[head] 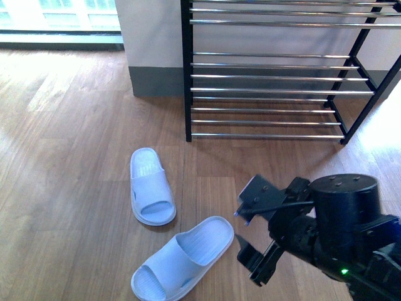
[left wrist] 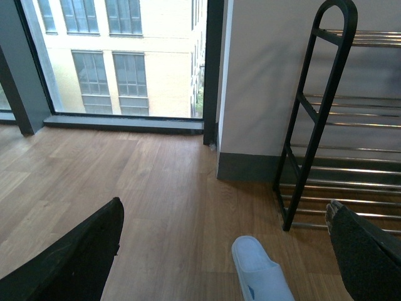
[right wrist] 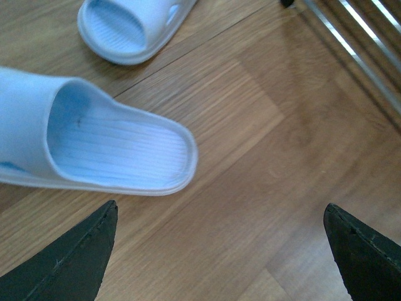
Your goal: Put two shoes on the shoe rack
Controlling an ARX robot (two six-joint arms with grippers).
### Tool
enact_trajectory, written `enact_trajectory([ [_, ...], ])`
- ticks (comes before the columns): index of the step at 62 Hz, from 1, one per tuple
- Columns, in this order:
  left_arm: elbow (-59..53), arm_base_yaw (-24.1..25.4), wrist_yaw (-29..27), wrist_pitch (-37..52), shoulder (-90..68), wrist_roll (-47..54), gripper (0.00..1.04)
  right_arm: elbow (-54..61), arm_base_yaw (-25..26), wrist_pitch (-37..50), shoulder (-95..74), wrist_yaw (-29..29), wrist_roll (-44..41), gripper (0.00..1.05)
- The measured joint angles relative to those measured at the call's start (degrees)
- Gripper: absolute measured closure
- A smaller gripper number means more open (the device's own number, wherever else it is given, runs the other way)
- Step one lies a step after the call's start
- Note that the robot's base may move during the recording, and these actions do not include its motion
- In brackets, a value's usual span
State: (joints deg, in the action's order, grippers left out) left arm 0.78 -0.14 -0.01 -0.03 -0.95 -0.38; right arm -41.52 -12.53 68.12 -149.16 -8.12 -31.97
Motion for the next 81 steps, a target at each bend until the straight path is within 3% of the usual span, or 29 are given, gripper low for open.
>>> enact_trajectory([
  [19,0.0,0.0,0.0,0.0,0.0,0.0,0.09,-16.4,-6.5,-6.4,-20.0,-6.4,-14.2,0.09],
  [52,0.0,0.0,0.0,0.0,0.0,0.0,0.09,-27.1,-8.5,-10.9,-25.3,-8.7,-13.8,0.1],
  [72,0.0,0.0,0.0,0.0,0.0,0.0,0.09,-31.1,-8.2,-14.4,-27.8,-9.5,-13.6,0.62],
  [81,0.0,0.0,0.0,0.0,0.0,0.0,0.09,-31.1,-7.6,-14.2,-27.8,-10.0,-12.3,0.92],
])
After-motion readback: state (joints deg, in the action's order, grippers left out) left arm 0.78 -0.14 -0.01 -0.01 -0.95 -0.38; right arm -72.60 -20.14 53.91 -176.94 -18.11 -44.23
